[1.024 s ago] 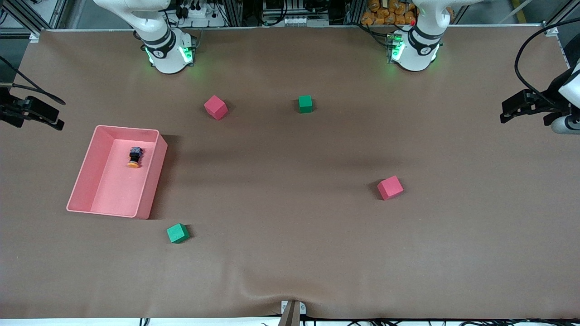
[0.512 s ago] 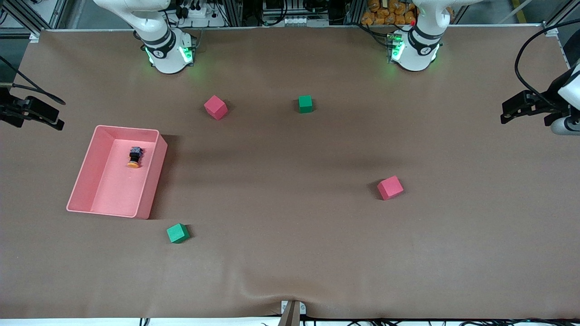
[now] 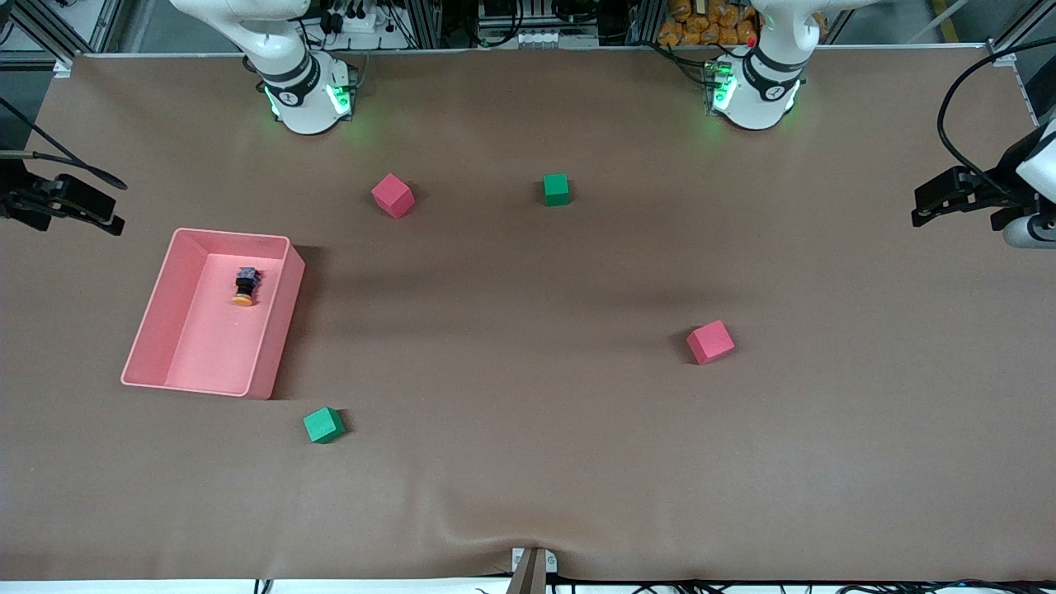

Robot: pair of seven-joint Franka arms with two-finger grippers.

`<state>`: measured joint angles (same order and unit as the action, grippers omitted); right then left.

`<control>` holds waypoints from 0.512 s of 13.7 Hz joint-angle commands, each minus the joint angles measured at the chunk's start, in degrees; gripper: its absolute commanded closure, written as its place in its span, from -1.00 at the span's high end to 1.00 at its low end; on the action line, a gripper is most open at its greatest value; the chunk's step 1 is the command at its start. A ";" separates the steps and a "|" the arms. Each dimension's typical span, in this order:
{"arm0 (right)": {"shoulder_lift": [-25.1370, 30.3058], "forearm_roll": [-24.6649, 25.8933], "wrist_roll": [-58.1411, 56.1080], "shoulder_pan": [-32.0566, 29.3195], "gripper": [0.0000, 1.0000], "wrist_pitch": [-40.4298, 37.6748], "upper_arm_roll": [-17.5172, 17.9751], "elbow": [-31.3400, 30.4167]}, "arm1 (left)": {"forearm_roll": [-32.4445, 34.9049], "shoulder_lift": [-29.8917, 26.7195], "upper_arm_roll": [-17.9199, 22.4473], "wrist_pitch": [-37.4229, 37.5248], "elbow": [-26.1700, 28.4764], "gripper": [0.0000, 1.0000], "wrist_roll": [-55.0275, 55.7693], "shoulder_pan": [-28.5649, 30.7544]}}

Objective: Place and upright button with both arms
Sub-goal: 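Reach the right gripper toward the button in the pink tray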

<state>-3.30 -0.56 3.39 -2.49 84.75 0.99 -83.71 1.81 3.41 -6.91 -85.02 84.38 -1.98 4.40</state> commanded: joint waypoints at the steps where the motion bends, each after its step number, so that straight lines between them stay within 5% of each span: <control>1: -4.32 -0.15 0.66 0.29 1.00 -2.39 -0.03 0.56 | 0.29 0.20 -0.21 0.20 -0.89 1.00 0.83 -0.10; 7: -10.31 0.03 -0.48 -0.94 1.00 -6.45 -0.29 -1.18 | 0.29 0.20 -0.21 0.03 -0.89 1.00 0.83 0.17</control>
<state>-13.32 -0.55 3.53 -2.91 78.85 0.40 -84.08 1.81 3.41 -6.92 -85.14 84.30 -1.95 4.43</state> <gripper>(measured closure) 0.000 0.000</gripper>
